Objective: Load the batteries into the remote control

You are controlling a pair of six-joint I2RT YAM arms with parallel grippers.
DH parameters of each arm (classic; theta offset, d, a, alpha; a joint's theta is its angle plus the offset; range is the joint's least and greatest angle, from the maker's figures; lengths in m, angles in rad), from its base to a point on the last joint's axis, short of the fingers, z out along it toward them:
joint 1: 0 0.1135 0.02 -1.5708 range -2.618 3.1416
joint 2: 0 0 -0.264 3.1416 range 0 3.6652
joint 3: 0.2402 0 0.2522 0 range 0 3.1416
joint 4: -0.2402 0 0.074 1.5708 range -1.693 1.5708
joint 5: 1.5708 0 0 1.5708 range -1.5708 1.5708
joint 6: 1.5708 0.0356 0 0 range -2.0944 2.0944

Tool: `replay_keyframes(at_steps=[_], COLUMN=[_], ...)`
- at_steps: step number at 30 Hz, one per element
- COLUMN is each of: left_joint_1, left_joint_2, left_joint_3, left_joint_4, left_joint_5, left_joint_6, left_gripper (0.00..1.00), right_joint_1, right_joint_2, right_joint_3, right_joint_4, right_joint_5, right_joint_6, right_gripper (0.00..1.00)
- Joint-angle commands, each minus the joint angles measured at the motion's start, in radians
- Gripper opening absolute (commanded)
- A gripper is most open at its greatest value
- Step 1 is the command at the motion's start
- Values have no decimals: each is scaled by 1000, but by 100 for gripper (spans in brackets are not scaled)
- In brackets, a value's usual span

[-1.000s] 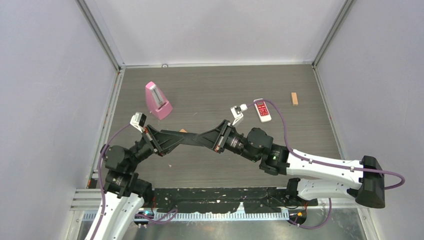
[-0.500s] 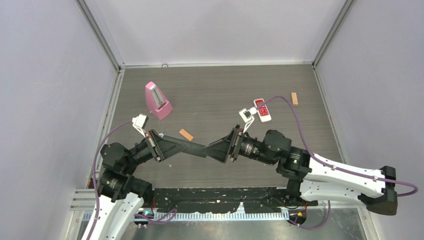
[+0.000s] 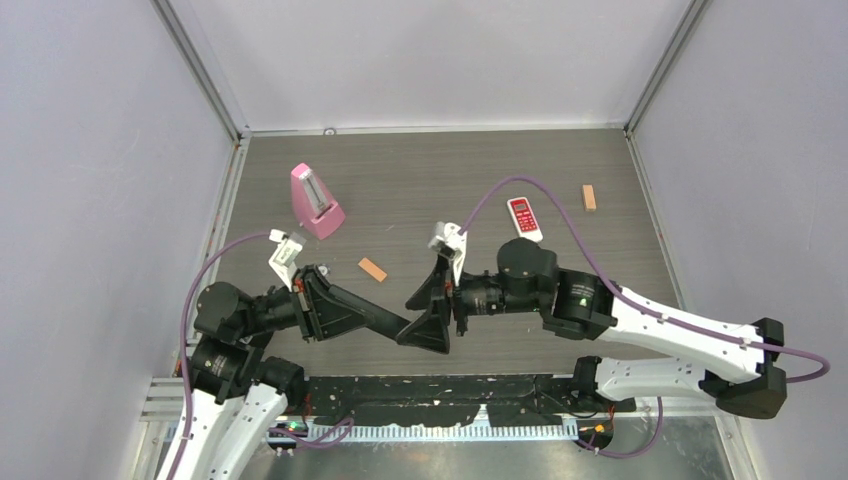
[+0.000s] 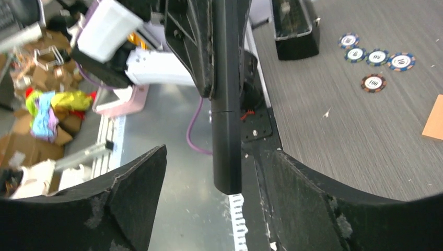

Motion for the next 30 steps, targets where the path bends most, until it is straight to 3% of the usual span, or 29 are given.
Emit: replay_keyframes(at_steps=[1,17,21,23,25,28,30], left_joint_1=[-1,-1,-1,-1,-1,-1,-1], left_joint_2=[4,-15,-12,-6,2,13,19], left_joint_3=[26,1,-7,-7,-4,13,53], left_joint_4=[35,93,94,86,65,6,-158], left_joint_5=[101,191,198,189,171,115,-10], left_joint_6=[79,109,113,113,125,159,253], left_gripper=[0,0,0,2,23,65,86], right_joint_1=[0,0,-1,-2,-4,-15,-31], right_joint_2=[41,136,153,157,157,148,131], right_joint_3=[39,27,28,33,34,26,13], right_joint_4=[-58,109,130,129,126,113,106], right_joint_5=[-142,-212,-201,-200,-195,-160,-132], right_joint_6=[-171,-164,-145,-135,-127,-106,-93], right_gripper=[75,48,35,19,9,6,5])
